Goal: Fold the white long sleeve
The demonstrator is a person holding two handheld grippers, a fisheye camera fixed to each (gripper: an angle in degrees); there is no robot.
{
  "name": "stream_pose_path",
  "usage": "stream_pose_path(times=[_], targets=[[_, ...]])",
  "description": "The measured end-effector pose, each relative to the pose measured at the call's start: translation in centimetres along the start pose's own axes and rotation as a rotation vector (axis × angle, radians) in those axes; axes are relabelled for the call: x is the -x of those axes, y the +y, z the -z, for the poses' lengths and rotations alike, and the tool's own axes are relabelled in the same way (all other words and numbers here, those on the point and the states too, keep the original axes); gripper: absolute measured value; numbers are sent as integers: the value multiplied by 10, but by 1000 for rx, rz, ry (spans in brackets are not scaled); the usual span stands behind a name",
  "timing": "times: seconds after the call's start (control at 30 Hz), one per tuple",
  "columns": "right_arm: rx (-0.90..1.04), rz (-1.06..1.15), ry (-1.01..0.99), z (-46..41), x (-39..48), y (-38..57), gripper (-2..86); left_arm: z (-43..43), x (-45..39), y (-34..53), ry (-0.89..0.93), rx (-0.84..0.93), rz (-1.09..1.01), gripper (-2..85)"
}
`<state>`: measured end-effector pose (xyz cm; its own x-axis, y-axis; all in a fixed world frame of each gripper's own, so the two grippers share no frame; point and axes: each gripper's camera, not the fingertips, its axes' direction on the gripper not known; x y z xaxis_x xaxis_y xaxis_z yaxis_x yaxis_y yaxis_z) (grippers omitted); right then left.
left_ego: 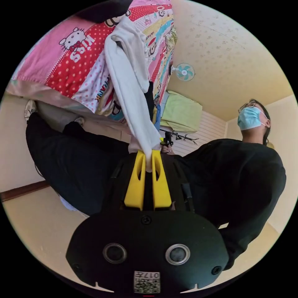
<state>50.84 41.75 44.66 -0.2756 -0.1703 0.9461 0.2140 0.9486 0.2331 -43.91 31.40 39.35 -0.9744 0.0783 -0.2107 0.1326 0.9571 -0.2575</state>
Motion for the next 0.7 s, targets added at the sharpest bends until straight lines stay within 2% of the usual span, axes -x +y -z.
stream_pose_path(times=[0.07,0.23,0.3,0.4,0.47,0.6,0.7], targets=[[-104,80,-89,8,4,-25,20,25,-9,-39,112,-142,-43,38],[-265,302,-239,19,-7,-170,23,60,-45,-194,216,-274,-301,39],[-281,329,-210,19,-15,-228,28,72,-57,-261,174,-303,-357,40],[-324,245,-169,15,-35,-316,50,90,-65,-367,4,-329,-349,62],[-330,220,-87,7,-39,-350,70,104,-69,-415,-93,-413,-354,108],[-356,258,254,-34,-8,-354,87,114,-61,-412,-157,-551,-322,124],[-347,371,535,-95,18,-322,89,88,-34,-388,-397,-531,-187,146]])
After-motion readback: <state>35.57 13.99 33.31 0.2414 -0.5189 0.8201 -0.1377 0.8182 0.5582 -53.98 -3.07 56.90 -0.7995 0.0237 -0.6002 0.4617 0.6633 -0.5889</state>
